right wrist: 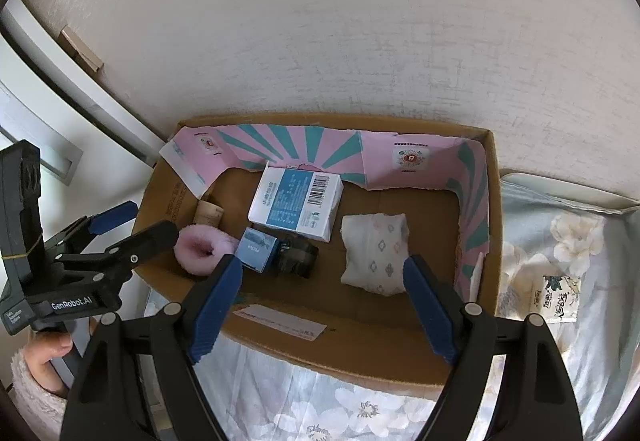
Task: Organize objects
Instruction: 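Lower the towel into the cardboard box with the left gripper while the right drops the black jar in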
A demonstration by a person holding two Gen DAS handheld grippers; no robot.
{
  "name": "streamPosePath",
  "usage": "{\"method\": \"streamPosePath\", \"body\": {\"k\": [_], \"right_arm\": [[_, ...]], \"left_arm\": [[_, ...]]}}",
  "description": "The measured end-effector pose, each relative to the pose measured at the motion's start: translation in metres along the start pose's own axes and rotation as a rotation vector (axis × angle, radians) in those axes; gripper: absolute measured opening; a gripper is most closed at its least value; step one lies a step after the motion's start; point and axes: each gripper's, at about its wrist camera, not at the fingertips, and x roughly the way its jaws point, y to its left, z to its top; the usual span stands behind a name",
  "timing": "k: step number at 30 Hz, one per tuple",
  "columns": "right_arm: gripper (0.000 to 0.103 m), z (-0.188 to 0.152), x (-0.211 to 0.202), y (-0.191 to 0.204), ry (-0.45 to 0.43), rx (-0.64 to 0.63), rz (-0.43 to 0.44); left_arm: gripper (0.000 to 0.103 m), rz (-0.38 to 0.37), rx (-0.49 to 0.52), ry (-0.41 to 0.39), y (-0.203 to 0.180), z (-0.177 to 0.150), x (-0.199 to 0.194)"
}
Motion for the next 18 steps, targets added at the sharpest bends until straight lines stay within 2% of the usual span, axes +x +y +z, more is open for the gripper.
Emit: {"method": "streamPosePath", "body": {"k": [8, 18], "right_arm": [[0.08, -0.004, -0.012, 0.003, -0.007, -0.009, 0.002], [0.08, -0.016, -0.046, -0.009, -0.028, -0.015, -0.029]], "left_arm": [[0.103, -0.017, -0.009, -0.001, -0.004, -0.005, -0.013], [0.103, -0.04, 0.008, -0.031, -0.038, -0.016, -0.044]]}}
